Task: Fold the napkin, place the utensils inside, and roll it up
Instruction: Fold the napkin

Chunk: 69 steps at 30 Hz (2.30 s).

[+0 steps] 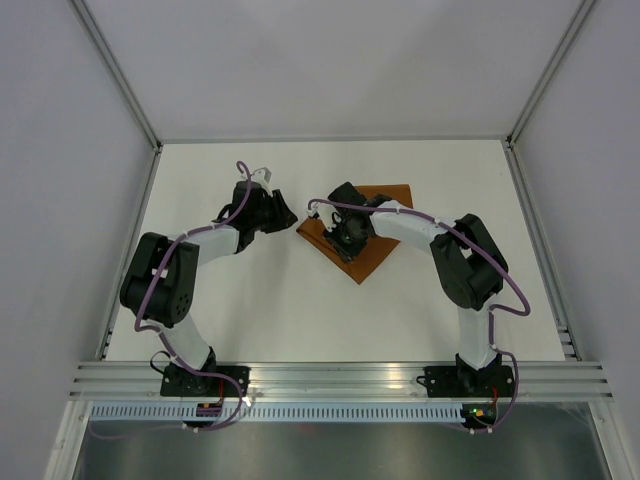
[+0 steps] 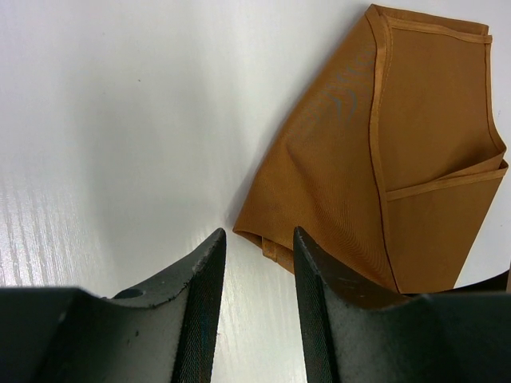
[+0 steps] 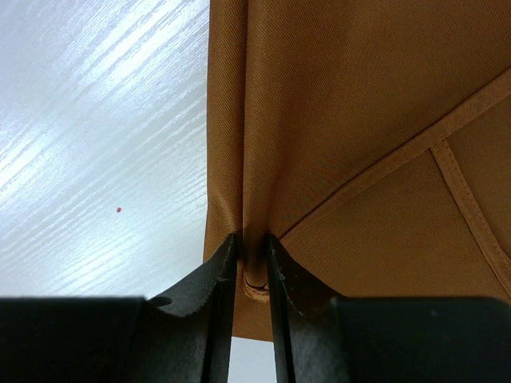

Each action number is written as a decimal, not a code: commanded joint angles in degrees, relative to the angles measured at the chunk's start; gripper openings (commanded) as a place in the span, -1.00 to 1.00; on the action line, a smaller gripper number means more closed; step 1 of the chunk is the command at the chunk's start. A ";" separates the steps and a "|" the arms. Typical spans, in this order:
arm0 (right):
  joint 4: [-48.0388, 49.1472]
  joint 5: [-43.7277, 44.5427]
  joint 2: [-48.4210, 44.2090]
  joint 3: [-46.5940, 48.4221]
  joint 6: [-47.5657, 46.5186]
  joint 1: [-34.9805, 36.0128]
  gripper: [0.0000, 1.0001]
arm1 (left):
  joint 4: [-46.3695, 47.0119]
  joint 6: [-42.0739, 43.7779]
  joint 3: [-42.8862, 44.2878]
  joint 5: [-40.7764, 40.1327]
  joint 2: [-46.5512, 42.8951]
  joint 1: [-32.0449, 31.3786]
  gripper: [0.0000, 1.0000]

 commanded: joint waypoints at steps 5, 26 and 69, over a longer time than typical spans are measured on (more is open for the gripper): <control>-0.24 1.70 -2.42 -0.70 0.21 0.78 -0.46 | 0.87 -2.18 1.10 1.98 1.50 0.40 -0.11; 0.11 2.49 -3.38 1.76 1.08 0.78 -0.22 | -0.63 -1.13 2.07 2.86 1.42 1.02 -0.11; 1.43 2.58 0.04 1.41 1.17 0.26 -0.26 | -0.45 -1.39 2.07 4.09 1.77 1.19 -0.10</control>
